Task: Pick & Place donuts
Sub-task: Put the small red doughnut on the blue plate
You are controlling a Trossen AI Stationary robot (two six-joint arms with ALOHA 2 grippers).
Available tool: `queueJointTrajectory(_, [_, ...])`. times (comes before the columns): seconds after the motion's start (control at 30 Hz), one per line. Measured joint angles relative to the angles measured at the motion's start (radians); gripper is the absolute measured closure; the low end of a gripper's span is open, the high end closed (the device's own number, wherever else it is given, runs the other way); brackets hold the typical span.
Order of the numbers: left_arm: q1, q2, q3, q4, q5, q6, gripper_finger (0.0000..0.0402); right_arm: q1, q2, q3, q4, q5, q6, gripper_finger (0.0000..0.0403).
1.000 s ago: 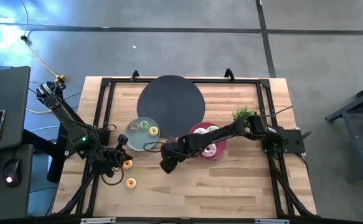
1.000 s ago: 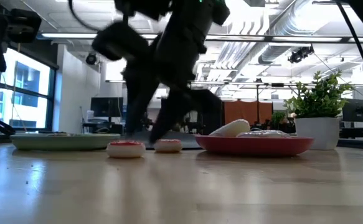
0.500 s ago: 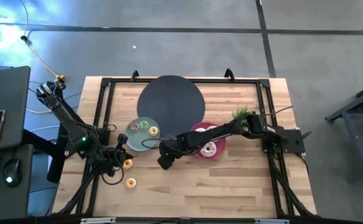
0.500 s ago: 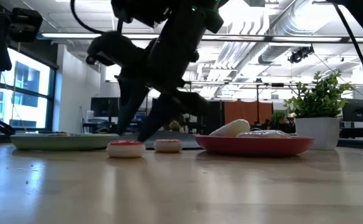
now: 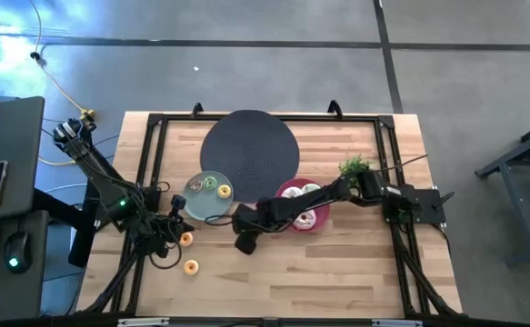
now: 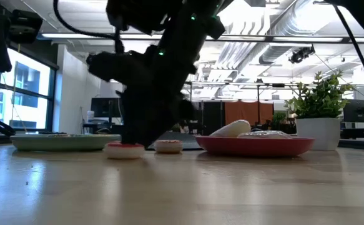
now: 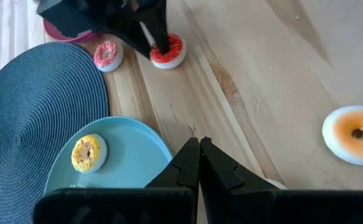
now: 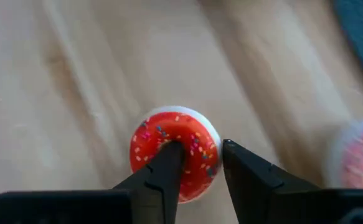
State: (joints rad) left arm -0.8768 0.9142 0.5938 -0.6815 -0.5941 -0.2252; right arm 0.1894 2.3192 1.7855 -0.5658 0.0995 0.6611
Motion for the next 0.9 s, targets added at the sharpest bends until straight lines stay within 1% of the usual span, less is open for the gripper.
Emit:
queueJointTrajectory(0.17, [0.0, 0.0, 0.0, -0.018, 0.004, -0.026, 0.0402, 0.017, 0.007, -0.001, 0.113, -0.002, -0.118, 0.033])
queueJointTrajectory(0.3, [0.0, 0.0, 0.0, -0.027, 0.004, -0.054, 0.0402, 0.013, 0.004, 0.011, 0.137, -0.009, -0.113, 0.0381])
queueJointTrajectory(0.37, [0.0, -0.007, 0.0, -0.024, -0.006, -0.069, 0.0402, 0.002, -0.006, 0.032, 0.133, 0.007, -0.108, 0.0394])
queueJointTrajectory(0.47, [0.0, -0.035, 0.002, -0.026, -0.026, -0.071, 0.0402, -0.016, -0.02, 0.089, 0.136, 0.046, -0.123, 0.0386])
queueJointTrajectory(0.53, [-0.001, -0.066, 0.01, -0.031, -0.054, -0.06, 0.0402, -0.034, -0.021, 0.138, 0.128, 0.053, -0.145, 0.0382])
queueJointTrajectory(0.67, [-0.001, -0.144, 0.044, -0.037, -0.116, 0.038, 0.0402, -0.081, -0.018, 0.183, 0.134, 0.064, -0.197, 0.0392])
queueJointTrajectory(0.8, [-0.001, -0.219, 0.09, -0.084, -0.193, 0.123, 0.0402, -0.132, 0.019, 0.181, 0.162, 0.021, -0.215, 0.0396])
queueJointTrajectory(0.9, [0.0, -0.269, 0.108, -0.119, -0.232, 0.16, 0.0402, -0.148, 0.063, 0.192, 0.202, -0.015, -0.216, 0.0386])
